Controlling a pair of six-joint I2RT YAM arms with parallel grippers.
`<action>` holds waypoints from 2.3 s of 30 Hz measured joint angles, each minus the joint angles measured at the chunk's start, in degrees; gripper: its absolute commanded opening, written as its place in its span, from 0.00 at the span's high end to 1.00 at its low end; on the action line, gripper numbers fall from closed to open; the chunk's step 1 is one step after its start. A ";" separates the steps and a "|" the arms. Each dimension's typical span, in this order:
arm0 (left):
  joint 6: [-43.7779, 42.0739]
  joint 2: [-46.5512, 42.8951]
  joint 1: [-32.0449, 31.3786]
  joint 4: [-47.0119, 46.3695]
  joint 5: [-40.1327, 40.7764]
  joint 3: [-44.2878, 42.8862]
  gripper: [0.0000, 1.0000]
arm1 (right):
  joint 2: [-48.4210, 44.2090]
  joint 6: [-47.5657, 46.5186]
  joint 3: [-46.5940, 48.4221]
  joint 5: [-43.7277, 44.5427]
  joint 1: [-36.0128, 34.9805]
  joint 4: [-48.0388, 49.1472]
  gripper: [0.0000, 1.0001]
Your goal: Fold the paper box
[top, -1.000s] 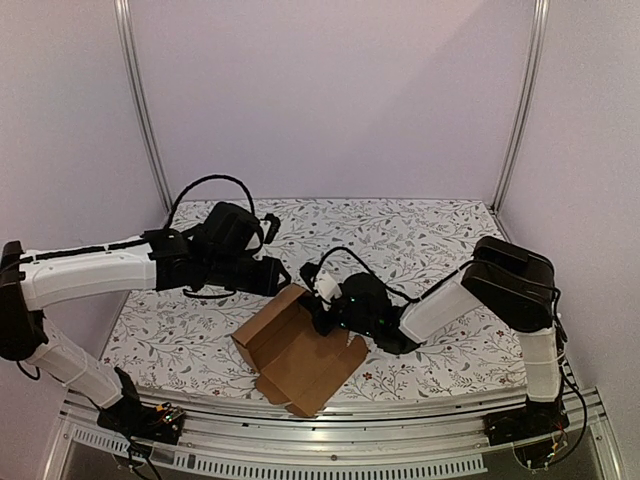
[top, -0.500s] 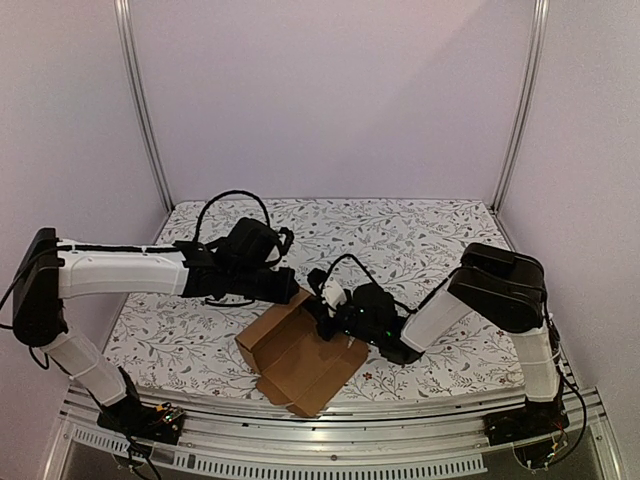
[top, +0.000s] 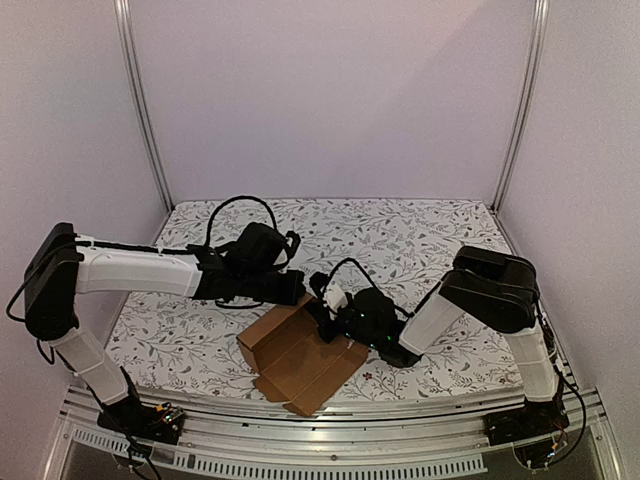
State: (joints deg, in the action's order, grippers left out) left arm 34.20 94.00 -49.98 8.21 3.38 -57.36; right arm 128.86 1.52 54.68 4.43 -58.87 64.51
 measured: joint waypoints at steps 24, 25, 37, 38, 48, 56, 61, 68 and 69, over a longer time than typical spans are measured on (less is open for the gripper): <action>2.36 1.97 -1.07 -4.35 -0.94 0.66 1.00 | 1.75 0.13 0.02 4.35 -0.37 0.46 1.00; 2.40 1.95 -1.07 -4.35 -0.92 0.66 1.00 | 1.75 0.13 0.04 4.50 -0.39 0.46 1.00; 2.64 1.88 -1.29 -4.52 -0.72 0.83 1.00 | 1.86 -0.55 1.25 7.39 -1.79 0.24 0.84; 2.69 1.88 -1.29 -4.55 -0.68 0.83 1.00 | 1.86 -0.55 1.25 7.52 -1.86 0.28 0.84; 2.78 1.84 -1.31 -4.48 -0.37 0.85 1.00 | 1.86 -1.57 1.42 9.16 -1.88 0.04 1.00; 2.93 1.84 -1.33 -4.48 -0.24 0.85 1.00 | 1.86 -1.60 1.57 10.03 -2.03 -0.20 1.00; 2.95 1.84 -1.36 -4.50 -0.22 0.85 1.00 | 1.86 -1.64 1.64 10.34 -2.16 -0.31 0.84; 3.13 1.84 -1.42 -4.52 -0.26 0.87 1.00 | 1.81 -2.38 0.98 11.98 -2.25 0.57 0.69; 3.17 1.84 -1.49 -4.52 -0.26 0.87 1.00 | 1.75 -2.40 0.52 12.07 -2.25 0.81 0.67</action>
State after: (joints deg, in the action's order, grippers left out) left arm 37.36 95.83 -51.46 3.68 3.11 -56.49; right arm 130.61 -0.89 55.20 16.49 -61.12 65.32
